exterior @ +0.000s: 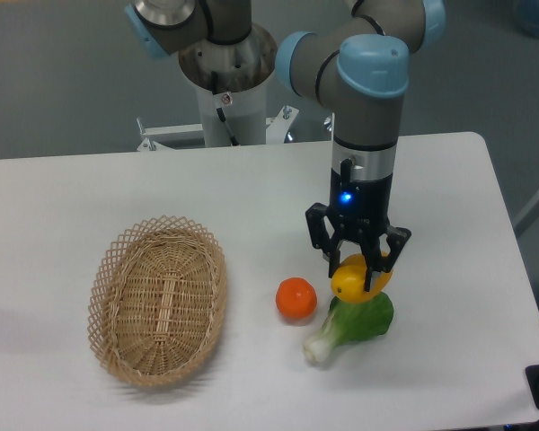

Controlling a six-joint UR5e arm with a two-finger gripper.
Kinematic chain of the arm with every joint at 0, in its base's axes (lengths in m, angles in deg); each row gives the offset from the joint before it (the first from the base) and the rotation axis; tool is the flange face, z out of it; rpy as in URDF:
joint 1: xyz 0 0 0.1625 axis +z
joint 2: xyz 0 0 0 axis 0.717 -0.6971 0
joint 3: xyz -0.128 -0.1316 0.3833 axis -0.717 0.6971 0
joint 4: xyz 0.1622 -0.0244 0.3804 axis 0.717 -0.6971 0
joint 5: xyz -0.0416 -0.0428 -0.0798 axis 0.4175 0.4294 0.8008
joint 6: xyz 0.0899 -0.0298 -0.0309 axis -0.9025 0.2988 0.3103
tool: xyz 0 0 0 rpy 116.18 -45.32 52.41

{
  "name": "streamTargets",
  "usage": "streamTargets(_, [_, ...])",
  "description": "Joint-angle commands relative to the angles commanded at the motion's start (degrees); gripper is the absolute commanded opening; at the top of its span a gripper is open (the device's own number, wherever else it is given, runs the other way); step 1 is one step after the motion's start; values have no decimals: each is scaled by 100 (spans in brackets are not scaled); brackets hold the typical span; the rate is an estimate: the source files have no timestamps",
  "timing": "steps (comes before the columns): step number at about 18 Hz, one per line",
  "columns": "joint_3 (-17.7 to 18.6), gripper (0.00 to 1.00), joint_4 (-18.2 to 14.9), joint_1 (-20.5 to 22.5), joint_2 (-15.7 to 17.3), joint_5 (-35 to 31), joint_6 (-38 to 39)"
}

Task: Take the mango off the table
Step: 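Lift the grasped mango up off the table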

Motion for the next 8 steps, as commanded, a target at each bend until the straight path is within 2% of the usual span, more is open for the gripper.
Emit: streamTargets(8, [-35,48,0,-36,-9,0,115])
